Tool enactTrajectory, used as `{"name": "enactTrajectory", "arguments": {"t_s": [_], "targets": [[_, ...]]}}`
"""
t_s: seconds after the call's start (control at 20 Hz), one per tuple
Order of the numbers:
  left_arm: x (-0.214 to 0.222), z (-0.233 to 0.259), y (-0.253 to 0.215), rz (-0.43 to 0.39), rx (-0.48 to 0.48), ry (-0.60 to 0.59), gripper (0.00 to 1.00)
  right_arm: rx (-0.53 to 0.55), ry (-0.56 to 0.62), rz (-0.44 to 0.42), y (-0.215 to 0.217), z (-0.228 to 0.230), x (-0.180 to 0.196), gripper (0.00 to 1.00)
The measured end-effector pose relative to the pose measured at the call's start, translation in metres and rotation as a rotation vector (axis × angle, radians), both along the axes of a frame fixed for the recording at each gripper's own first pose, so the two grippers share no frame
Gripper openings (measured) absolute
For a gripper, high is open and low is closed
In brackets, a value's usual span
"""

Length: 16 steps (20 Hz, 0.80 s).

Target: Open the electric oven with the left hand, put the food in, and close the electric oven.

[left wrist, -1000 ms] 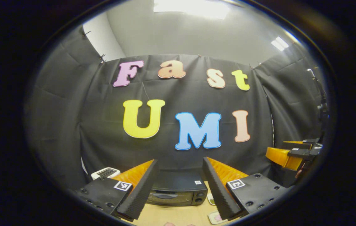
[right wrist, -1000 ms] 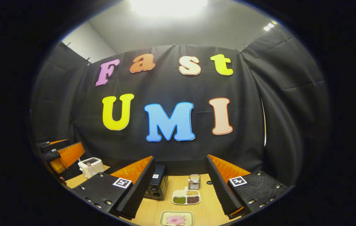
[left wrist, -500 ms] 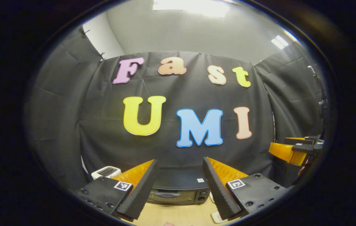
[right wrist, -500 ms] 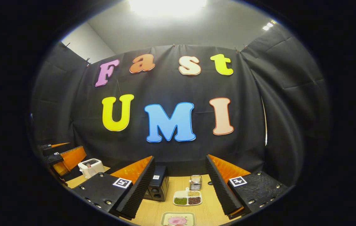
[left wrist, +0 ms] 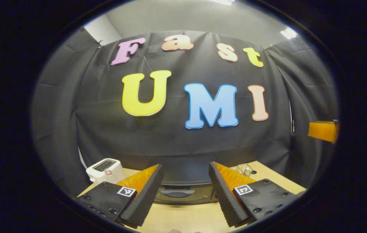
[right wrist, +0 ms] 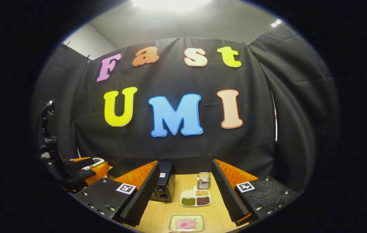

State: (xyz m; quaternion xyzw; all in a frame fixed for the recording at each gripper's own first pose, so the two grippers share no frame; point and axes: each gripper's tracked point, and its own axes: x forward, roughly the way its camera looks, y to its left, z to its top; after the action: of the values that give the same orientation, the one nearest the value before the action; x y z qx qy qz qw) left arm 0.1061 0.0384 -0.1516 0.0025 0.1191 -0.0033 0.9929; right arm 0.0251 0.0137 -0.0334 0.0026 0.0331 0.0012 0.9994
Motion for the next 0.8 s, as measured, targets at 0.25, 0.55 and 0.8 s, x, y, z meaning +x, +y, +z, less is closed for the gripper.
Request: {"name": "enactTrajectory", "arguments": {"t_s": [0.25,0.55,0.8], "targets": [[0.049,-0.081,0.011,-0.017,-0.019,0.129,0.99,-0.026,0.024,-0.046,-0.008,-0.009,0.003,0.97],[0.080,-0.148,0.022,-0.028,0.015,0.246,0.99,-0.044,0.051,-0.100,-0.020,-0.016,0.005,0.97],[0.085,-0.168,0.020,-0.019,-0.007,0.295,0.95,-0.054,0.056,-0.113,-0.021,-0.017,0.007,0.97]]}}
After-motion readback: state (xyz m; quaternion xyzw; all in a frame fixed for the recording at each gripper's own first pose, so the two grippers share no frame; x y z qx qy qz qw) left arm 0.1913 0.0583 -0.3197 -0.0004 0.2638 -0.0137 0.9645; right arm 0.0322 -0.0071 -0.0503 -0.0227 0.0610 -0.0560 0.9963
